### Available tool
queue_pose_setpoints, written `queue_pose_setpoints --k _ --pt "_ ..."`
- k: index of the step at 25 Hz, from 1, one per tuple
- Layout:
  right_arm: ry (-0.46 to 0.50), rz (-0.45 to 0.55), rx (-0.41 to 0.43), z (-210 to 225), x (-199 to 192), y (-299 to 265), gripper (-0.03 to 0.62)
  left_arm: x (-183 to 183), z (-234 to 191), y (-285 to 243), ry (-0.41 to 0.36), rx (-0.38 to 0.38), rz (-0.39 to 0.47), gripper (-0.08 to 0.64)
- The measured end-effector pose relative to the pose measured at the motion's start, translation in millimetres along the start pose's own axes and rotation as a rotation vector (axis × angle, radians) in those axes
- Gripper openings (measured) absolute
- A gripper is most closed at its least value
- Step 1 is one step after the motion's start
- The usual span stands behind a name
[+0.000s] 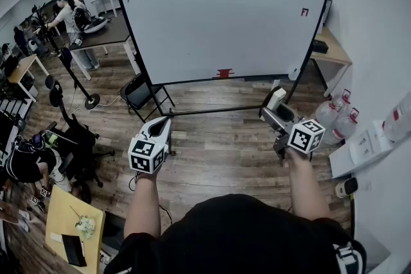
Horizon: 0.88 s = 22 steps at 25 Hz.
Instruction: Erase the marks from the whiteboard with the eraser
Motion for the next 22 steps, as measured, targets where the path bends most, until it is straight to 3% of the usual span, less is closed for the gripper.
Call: queue_pose_setpoints --k 22 --pt "0.002 -0.009 -0.055 -15 -12 -21 0.250 -10 -23 11 -0.015 -0.032 -0.012 0.011"
Point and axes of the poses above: the fingertips, and each gripper's own axes: y backward along the fingers, z to its right, x out of its top, the point moved 1 cm from there along y, backward along the fingers, and after that the axes turned 3 degrees about -z, right-handed, at the moved point
